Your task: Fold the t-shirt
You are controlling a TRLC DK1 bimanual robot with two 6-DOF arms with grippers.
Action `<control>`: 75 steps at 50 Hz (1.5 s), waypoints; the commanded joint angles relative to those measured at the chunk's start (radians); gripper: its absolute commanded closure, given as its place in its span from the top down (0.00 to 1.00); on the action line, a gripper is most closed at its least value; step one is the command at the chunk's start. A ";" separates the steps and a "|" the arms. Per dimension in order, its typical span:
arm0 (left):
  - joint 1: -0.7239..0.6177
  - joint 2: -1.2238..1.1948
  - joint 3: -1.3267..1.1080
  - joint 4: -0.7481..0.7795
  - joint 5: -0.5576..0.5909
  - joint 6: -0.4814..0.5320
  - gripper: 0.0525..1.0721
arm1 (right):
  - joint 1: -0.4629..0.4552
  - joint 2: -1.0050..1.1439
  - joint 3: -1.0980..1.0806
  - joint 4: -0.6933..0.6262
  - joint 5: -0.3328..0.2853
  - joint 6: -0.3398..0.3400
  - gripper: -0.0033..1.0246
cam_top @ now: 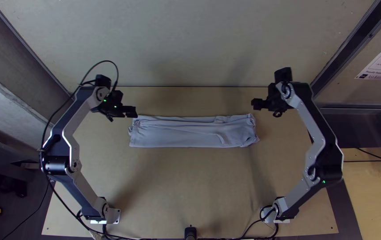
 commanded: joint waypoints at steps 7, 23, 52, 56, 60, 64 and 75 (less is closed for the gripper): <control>0.092 -0.036 -0.098 -0.018 0.152 0.008 0.96 | -0.011 -0.157 -0.029 -0.001 0.007 -0.014 0.96; 0.201 0.002 -0.231 -0.009 0.402 0.073 0.96 | -0.050 -0.285 -0.040 -0.002 0.005 0.002 0.96; 0.130 0.128 -0.323 0.161 0.477 0.007 0.96 | -0.056 -0.375 -0.126 -0.001 0.007 0.000 0.96; 0.075 0.134 -0.323 0.209 0.474 -0.053 0.96 | -0.056 -0.380 -0.143 -0.001 0.007 0.000 0.96; 0.009 0.139 -0.314 0.242 0.471 -0.110 0.96 | -0.056 -0.380 -0.152 -0.001 0.005 0.000 0.96; -0.066 0.140 -0.309 0.285 0.453 -0.173 0.96 | -0.056 -0.381 -0.157 -0.001 0.005 0.002 0.96; -0.216 0.194 -0.253 0.313 0.332 -0.269 0.96 | -0.056 -0.398 -0.184 -0.001 0.005 0.006 0.96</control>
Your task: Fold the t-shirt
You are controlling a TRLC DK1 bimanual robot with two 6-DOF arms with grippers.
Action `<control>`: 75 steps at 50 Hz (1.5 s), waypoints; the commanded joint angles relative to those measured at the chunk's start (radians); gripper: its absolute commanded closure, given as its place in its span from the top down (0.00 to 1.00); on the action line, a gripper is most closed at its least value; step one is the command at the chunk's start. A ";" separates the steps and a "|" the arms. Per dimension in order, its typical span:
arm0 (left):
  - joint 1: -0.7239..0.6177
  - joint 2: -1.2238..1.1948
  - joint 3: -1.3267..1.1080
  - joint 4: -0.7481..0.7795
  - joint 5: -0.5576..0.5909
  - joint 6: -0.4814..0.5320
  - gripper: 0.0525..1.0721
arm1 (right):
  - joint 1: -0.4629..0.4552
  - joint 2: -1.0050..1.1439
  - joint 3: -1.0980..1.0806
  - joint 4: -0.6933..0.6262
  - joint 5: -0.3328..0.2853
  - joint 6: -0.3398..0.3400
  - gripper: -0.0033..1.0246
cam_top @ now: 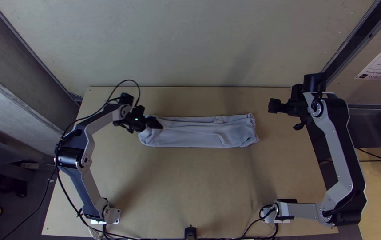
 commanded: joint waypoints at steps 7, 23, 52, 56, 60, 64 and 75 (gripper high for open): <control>-0.093 0.093 0.011 -0.038 -0.247 -0.085 0.80 | -0.004 -0.051 -0.081 0.002 0.005 0.016 0.96; -0.027 0.007 0.011 -0.098 -0.383 -0.059 0.02 | 0.015 -0.086 -0.164 0.036 0.005 0.058 0.96; 0.399 -0.106 0.160 -0.336 -0.708 0.367 0.02 | 0.067 -0.123 -0.256 0.094 0.005 0.142 0.96; 0.404 -0.141 0.161 -0.330 -0.807 0.412 0.02 | 0.068 -0.132 -0.270 0.097 0.005 0.156 0.96; 0.390 -0.180 0.163 -0.320 -0.865 0.447 0.03 | 0.071 -0.141 -0.285 0.098 0.005 0.163 0.96; 0.345 -0.212 0.161 -0.322 -0.958 0.472 0.02 | 0.071 -0.152 -0.296 0.098 0.005 0.166 0.96; 0.177 -0.276 0.184 -0.334 -1.167 0.469 0.02 | 0.062 -0.181 -0.308 0.109 0.005 0.165 0.96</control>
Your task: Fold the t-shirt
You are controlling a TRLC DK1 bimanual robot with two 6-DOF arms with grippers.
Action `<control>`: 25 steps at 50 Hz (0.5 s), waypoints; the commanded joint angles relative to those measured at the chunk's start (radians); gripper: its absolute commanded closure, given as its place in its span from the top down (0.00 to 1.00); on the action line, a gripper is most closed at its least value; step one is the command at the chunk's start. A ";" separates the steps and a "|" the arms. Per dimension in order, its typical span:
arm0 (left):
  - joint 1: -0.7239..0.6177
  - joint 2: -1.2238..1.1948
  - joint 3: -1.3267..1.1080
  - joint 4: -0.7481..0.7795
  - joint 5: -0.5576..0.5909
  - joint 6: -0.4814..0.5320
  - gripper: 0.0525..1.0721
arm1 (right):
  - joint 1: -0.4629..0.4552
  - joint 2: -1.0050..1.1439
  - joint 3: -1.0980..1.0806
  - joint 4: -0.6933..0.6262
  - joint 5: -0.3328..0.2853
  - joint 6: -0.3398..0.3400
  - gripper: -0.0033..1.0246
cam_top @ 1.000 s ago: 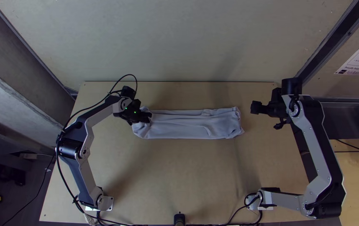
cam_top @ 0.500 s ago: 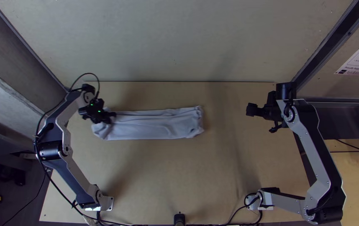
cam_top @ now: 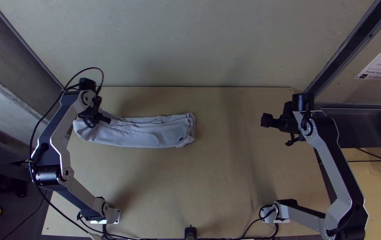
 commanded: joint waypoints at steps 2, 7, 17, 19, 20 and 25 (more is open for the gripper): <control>-0.101 -0.055 0.035 -0.039 -0.094 0.014 0.03 | -0.007 -0.039 -0.027 0.017 0.005 0.022 0.96; -0.185 -0.056 0.056 -0.099 -0.123 -0.019 0.02 | -0.023 -0.051 -0.034 0.019 0.007 0.016 0.96; -0.322 -0.021 0.166 -0.207 -0.121 -0.117 0.02 | -0.070 -0.079 -0.062 0.023 0.007 0.000 0.96; -0.348 -0.004 0.189 -0.227 -0.121 -0.134 0.02 | -0.079 -0.083 -0.068 0.023 0.005 -0.004 0.96; -0.362 0.005 0.203 -0.235 -0.121 -0.143 0.02 | -0.084 -0.086 -0.071 0.023 0.007 -0.006 0.96; -0.426 0.062 0.288 -0.301 -0.123 -0.197 0.02 | -0.093 -0.100 -0.082 0.023 0.007 -0.012 0.96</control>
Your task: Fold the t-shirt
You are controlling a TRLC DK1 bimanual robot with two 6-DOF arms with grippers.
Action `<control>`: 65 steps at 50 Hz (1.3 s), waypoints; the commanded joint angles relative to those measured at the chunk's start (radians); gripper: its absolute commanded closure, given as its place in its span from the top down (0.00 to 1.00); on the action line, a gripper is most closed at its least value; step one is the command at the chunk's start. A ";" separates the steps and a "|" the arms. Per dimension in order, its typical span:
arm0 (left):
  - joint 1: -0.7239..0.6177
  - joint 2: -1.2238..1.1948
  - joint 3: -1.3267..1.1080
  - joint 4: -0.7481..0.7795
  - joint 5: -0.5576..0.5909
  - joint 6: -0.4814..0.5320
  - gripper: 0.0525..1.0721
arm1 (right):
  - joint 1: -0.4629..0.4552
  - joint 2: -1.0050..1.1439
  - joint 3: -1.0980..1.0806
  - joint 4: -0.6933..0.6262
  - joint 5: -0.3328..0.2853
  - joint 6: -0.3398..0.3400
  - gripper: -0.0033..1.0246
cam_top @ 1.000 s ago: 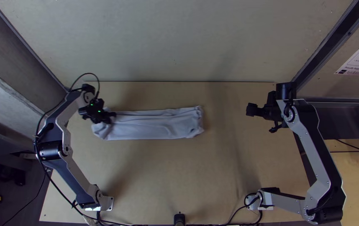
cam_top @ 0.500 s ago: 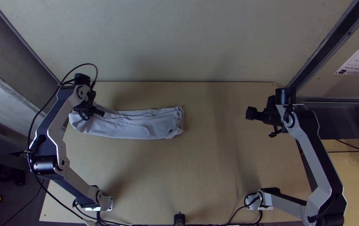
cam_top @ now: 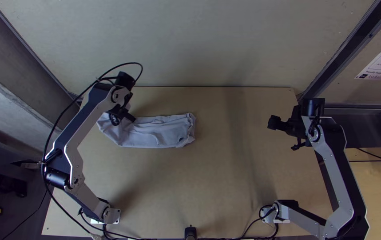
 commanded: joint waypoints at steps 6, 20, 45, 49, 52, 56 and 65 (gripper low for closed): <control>-0.113 0.136 0.182 -0.135 -0.017 -0.127 0.02 | -0.033 -0.039 -0.032 0.009 0.005 -0.018 0.96; -0.244 0.298 0.340 -0.171 -0.014 -0.206 0.03 | -0.069 -0.081 -0.064 0.009 0.005 -0.041 0.96; -0.320 0.475 0.532 -0.125 0.591 -0.372 0.96 | -0.024 -0.140 -0.199 0.045 0.004 -0.018 0.96; -0.293 0.490 0.561 -0.031 0.844 -0.542 0.96 | -0.001 -0.142 -0.222 0.063 0.002 -0.016 0.96; -0.277 0.504 0.593 0.007 1.032 -0.642 0.96 | 0.023 -0.142 -0.239 0.074 0.004 -0.006 0.96; -0.287 0.518 0.601 0.021 1.043 -0.662 0.96 | 0.046 -0.150 -0.261 0.094 0.004 0.000 0.96; -0.236 0.507 0.595 0.027 1.054 -0.662 0.96 | 0.065 -0.154 -0.261 0.115 0.004 0.003 0.96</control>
